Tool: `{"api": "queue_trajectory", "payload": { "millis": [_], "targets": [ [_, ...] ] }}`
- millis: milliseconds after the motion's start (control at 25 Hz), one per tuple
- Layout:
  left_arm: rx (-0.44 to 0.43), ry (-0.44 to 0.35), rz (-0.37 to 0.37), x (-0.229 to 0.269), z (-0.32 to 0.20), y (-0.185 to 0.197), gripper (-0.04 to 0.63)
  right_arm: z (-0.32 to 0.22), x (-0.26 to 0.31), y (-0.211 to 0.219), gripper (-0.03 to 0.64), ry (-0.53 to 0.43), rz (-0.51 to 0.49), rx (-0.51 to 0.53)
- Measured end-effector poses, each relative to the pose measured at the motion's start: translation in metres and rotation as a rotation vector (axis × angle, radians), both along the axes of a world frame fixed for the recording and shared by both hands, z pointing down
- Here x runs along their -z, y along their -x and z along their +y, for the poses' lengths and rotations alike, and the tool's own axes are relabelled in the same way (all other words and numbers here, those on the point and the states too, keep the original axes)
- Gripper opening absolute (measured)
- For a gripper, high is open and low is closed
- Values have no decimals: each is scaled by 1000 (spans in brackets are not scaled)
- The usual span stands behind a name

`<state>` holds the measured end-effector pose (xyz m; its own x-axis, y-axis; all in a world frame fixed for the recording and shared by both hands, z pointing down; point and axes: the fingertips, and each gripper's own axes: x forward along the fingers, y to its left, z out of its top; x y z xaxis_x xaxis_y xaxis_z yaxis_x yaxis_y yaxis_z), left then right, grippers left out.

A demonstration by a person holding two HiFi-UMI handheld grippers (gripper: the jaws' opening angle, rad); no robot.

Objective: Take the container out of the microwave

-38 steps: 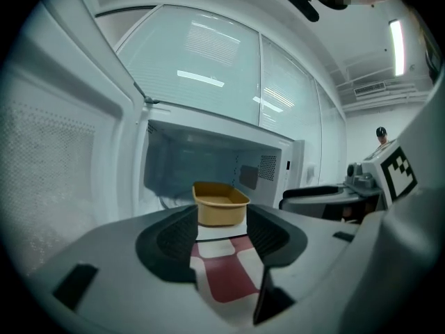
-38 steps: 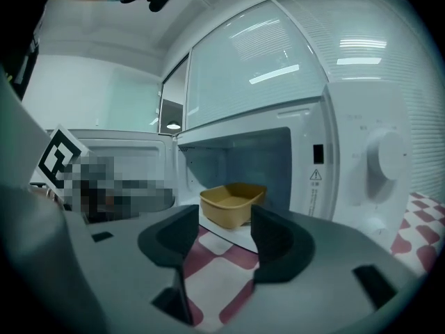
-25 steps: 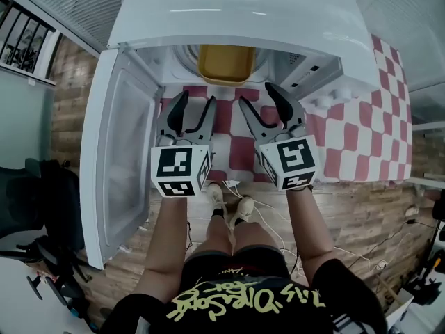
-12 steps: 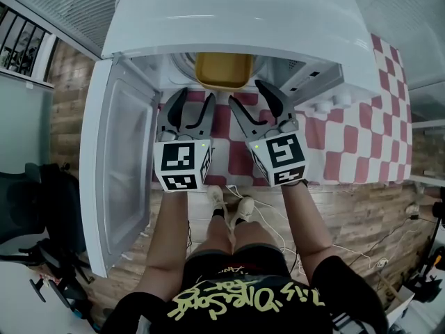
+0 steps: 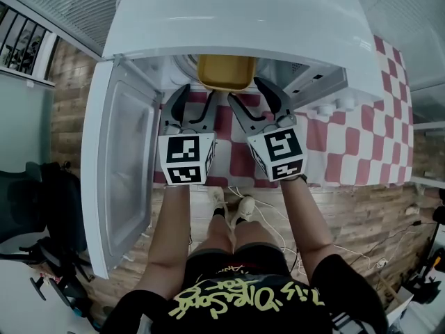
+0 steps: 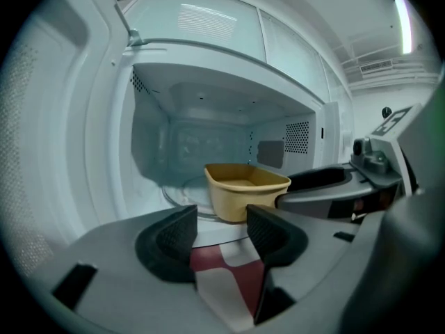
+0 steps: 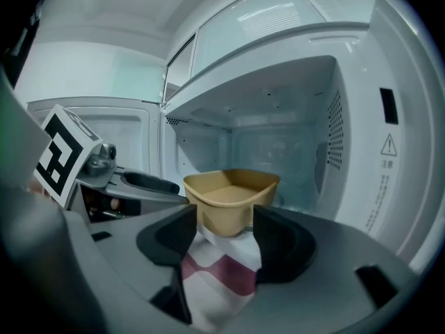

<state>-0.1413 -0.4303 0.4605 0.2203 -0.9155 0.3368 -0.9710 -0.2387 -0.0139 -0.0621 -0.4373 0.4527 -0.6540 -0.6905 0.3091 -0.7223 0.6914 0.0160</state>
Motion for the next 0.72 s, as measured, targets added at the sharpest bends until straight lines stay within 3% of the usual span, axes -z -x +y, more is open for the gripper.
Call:
{"api": "queue_trajectory", "payload": {
  "millis": [320,720],
  "targets": [
    [-68,-15,-14,-4,-4,-8,210,-4,-5,3,238,20,-19,7],
    [-93,2,5,-2,-10,-12,210,-8,-5,2,238,27,-49,11]
  ]
}}
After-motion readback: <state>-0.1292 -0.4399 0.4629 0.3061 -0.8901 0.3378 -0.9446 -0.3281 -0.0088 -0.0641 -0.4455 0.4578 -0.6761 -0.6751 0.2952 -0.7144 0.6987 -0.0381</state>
